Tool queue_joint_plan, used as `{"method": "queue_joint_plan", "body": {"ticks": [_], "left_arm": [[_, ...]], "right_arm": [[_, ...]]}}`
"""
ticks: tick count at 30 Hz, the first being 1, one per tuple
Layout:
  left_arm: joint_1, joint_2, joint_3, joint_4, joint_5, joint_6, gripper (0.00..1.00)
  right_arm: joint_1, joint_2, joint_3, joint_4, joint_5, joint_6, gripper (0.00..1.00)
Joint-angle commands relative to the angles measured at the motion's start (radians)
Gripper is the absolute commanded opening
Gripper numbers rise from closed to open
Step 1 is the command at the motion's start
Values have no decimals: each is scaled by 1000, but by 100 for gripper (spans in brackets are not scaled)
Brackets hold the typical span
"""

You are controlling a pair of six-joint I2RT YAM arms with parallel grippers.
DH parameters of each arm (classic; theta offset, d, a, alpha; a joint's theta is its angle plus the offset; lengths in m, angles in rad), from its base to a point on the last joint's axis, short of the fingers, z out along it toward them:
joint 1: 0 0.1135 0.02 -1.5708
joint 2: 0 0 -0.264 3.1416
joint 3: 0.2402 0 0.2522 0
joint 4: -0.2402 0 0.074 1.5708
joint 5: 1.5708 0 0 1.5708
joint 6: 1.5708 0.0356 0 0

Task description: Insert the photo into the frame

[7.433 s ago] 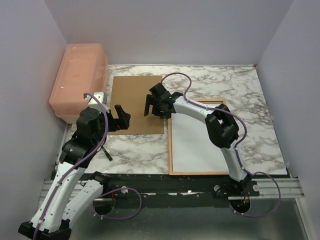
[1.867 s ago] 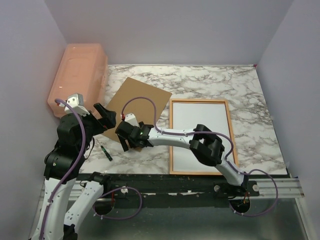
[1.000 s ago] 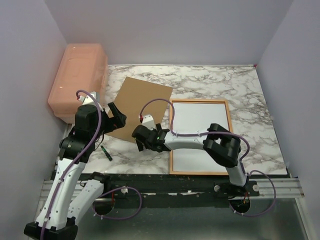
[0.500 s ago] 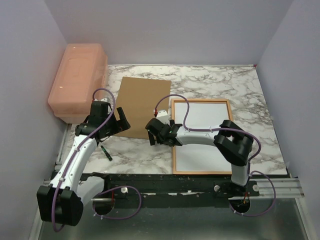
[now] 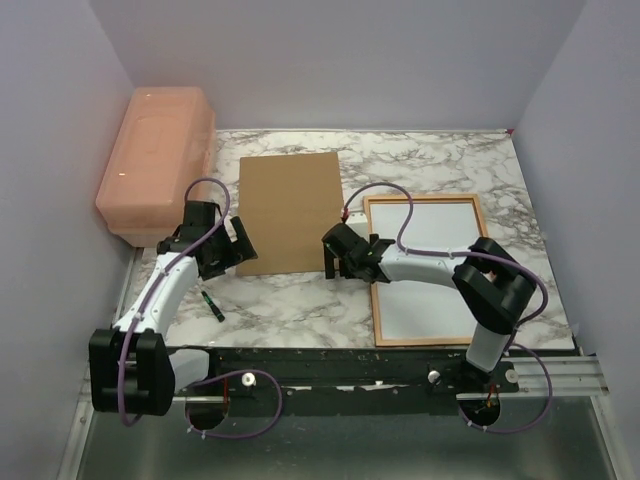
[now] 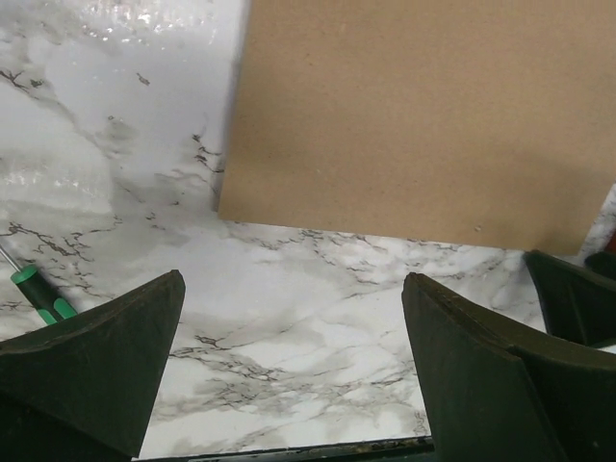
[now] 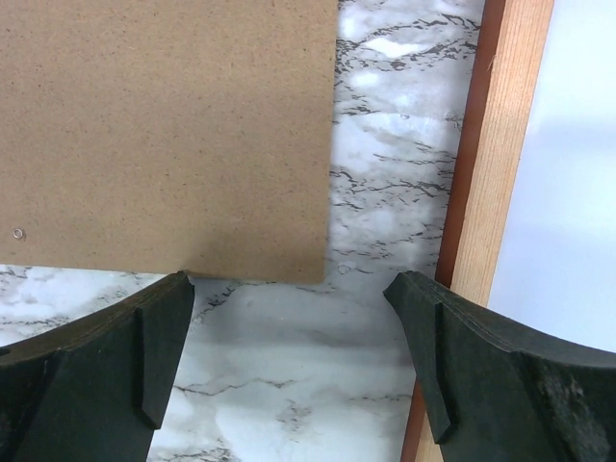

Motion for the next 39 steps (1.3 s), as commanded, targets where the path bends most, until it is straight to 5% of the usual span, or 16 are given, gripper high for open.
{"method": "queue_joint_plan", "body": {"ticks": [1,11,25,39], "left_arm": [[32,91,5,53,23,-17,98],[101,212,20,107,89,-15,98],[144,430,134,90,149,9,95],[83,484,210,42,231,52,89]], "right_arm": [[-48,20,-96,-107,-152,30,96],[-180,-44,-147,89,-461,26,97],[-199,171,54,12,-472,52,97],[-199,96,46,35,-579,55,96]]}}
